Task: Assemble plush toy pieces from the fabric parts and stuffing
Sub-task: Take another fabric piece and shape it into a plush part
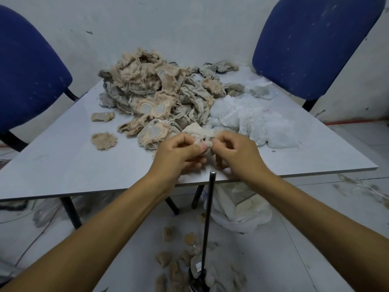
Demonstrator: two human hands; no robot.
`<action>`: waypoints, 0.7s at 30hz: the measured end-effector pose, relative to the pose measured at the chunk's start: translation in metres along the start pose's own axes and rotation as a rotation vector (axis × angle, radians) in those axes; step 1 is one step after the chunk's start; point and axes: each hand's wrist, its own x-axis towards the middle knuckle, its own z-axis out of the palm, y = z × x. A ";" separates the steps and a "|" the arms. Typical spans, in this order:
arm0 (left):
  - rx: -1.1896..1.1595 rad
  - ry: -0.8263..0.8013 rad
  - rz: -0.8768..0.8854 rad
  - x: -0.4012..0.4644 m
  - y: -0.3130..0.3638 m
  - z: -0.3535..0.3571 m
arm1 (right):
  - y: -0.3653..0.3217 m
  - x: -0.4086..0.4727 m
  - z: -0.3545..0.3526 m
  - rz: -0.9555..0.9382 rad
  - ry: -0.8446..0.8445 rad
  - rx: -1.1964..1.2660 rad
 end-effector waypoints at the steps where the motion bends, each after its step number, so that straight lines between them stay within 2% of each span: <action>1: -0.017 0.015 -0.020 0.000 0.000 -0.002 | -0.002 0.002 -0.004 0.066 -0.098 0.163; 3: -0.035 0.012 -0.053 0.001 0.002 -0.004 | -0.005 0.003 -0.010 0.122 -0.226 0.308; 7: -0.033 -0.037 -0.104 0.003 0.009 -0.004 | -0.005 0.003 -0.006 0.126 -0.161 0.309; 14: 0.019 0.176 -0.144 0.009 0.009 0.010 | -0.003 0.003 0.004 0.130 -0.071 0.275; 19: 0.022 0.340 -0.131 0.014 0.007 0.018 | 0.002 -0.001 -0.006 0.076 -0.299 0.378; 21: 0.045 0.327 -0.132 0.015 0.007 0.019 | 0.006 -0.002 -0.007 0.042 -0.248 0.282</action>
